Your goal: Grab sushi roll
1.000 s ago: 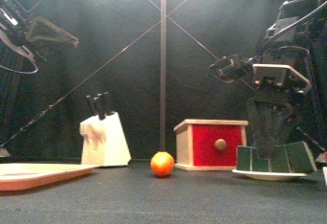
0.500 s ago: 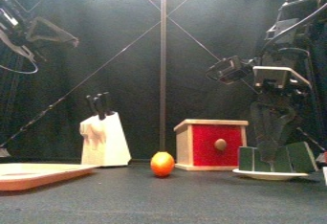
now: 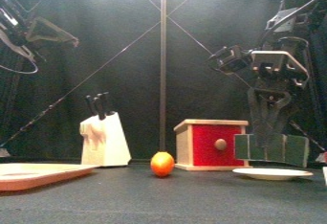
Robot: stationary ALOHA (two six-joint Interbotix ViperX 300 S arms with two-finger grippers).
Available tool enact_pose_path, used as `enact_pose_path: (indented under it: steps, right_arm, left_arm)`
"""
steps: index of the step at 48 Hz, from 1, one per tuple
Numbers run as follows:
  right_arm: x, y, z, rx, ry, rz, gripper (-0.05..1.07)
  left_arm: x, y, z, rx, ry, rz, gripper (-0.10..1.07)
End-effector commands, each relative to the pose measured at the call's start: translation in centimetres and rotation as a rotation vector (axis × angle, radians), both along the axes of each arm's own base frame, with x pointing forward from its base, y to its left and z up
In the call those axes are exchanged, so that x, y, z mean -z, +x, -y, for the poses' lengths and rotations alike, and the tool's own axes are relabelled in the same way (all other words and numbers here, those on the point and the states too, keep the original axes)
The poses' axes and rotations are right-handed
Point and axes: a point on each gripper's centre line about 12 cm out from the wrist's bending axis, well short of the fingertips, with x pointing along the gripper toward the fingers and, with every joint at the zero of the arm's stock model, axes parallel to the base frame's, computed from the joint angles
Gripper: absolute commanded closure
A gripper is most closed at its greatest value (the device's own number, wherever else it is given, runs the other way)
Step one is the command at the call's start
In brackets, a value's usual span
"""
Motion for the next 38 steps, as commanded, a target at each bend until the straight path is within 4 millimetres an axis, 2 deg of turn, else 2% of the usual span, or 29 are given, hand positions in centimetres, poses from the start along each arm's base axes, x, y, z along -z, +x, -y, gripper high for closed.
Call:
enact_pose_path:
  steps: [1, 38]
  right_arm:
    - [-1.37, 0.34, -0.03, 0.001, 0.011, 0.046, 0.41]
    - [-1.38, 0.68, -0.23, 0.0, 0.013, 0.047, 0.41]
  left_arm:
    - [-0.62, 0.2, 0.02, 0.001, 0.0, 0.021, 1.0]
    - [-0.68, 0.22, -0.22, -0.011, 0.005, 0.023, 1.0]
